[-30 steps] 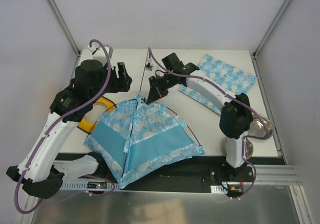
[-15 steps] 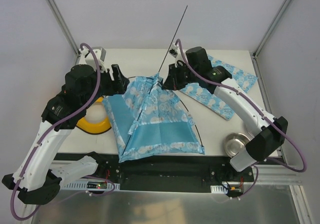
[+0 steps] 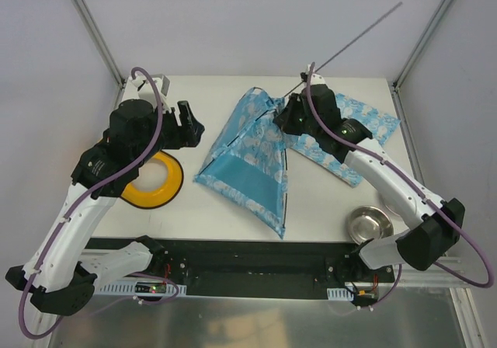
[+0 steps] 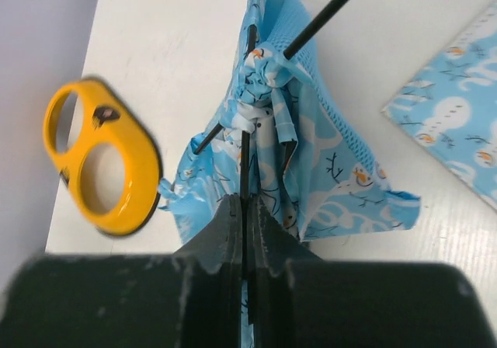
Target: Set up the pet tent
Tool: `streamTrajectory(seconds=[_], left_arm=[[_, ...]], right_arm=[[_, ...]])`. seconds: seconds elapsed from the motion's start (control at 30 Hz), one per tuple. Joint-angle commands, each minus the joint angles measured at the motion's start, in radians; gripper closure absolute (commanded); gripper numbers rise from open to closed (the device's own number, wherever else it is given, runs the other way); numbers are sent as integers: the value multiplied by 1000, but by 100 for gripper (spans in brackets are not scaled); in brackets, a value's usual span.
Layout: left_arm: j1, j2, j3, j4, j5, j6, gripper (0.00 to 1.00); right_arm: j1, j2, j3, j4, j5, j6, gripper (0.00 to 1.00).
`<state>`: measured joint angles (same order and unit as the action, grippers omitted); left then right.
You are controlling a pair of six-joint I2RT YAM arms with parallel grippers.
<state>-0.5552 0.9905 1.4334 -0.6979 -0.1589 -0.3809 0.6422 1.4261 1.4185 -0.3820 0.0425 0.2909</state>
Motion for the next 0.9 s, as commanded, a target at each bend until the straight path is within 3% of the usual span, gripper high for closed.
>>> streamTrajectory(seconds=[0.0, 0.27, 0.33, 0.43, 0.63, 0.7, 0.77, 0.87], left_arm=[[1, 10, -8, -2, 27, -19, 28], [3, 40, -22, 0, 67, -27, 28], [1, 59, -28, 1, 100, -23, 28], [1, 91, -47, 8, 153, -7, 28], [1, 122, -103, 23, 134, -6, 28], [1, 125, -119, 31, 121, -9, 28], [1, 128, -125, 32, 121, -10, 28], [1, 132, -133, 40, 116, -7, 27]], right_arm=[[5, -93, -73, 136, 302, 190, 100], [4, -70, -121, 184, 620, 407, 100], [5, -26, -112, 196, 643, 474, 99], [17, 60, -79, 187, 660, 589, 88], [72, 252, 29, 143, 688, 763, 81], [97, 308, 83, 118, 698, 789, 74], [111, 362, 138, 98, 680, 788, 61], [123, 376, 183, 66, 636, 739, 31]])
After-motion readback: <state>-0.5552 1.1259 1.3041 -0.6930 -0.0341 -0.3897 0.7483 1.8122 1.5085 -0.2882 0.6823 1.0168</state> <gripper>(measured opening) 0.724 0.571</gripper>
